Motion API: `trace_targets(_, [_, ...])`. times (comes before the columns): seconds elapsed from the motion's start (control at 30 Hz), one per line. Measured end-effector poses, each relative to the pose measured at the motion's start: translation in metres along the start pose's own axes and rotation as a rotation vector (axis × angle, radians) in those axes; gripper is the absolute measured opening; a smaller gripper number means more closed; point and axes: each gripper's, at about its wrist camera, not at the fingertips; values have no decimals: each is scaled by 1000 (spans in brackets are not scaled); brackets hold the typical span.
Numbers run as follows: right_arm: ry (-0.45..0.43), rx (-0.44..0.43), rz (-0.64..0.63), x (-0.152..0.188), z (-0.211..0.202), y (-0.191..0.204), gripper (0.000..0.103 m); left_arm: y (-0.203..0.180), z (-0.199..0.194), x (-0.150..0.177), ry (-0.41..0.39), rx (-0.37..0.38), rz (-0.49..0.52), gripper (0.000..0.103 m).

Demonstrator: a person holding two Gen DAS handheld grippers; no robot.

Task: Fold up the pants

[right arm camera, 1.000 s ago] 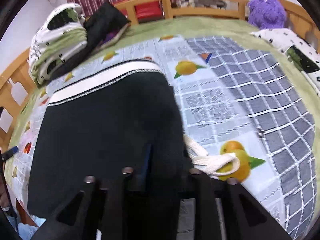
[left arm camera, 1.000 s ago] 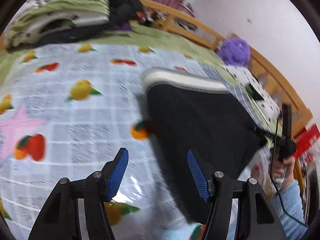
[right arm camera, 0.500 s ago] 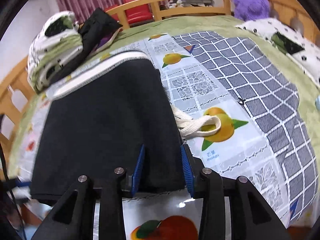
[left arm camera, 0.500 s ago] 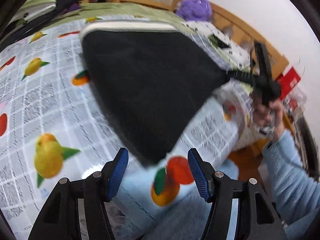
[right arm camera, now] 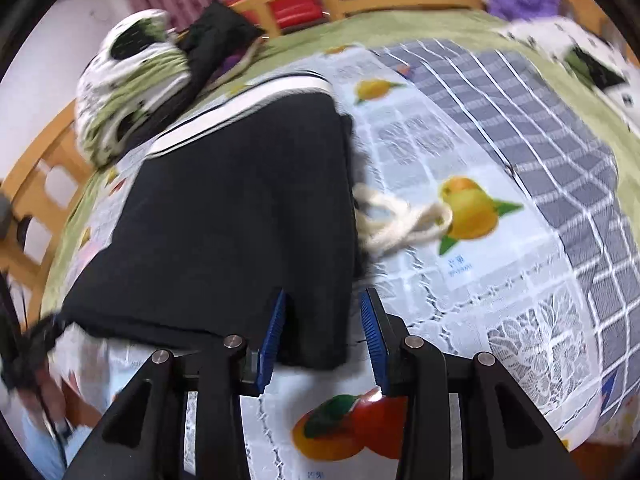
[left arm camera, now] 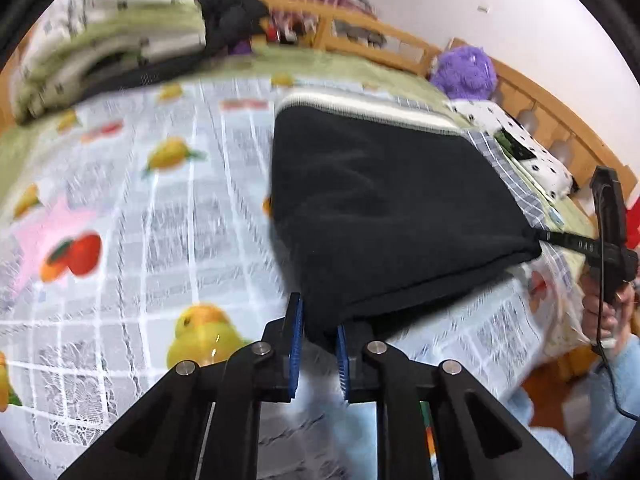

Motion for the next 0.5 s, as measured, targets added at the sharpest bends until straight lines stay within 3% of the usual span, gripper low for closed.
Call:
trace_targets(0.07, [-40, 7, -10, -5, -5, 4, 41, 12, -5, 5, 5, 77, -32, 25])
trace_targets(0.13, [-72, -6, 5, -14, -7, 2, 43, 21, -15, 10, -31, 83, -39, 45])
trace_targets(0.33, [-88, -8, 72, -53, 15, -9, 43, 37, -37, -5, -117, 46, -12, 48])
trace_targets(0.4, [-79, -7, 79, -62, 25, -10, 44, 49, -40, -18, -151, 43, -69, 52])
trace_targets(0.5, [-46, -3, 82, -73, 44, -9, 46, 53, -24, -41, -133, 68, -93, 52])
Point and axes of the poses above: each gripper's, at about its wrist camera, not at the fingertips, and z roughly the way its jaws point, y to its left, x to its underside, and after that the axes turned 1 degree about z, right-handed
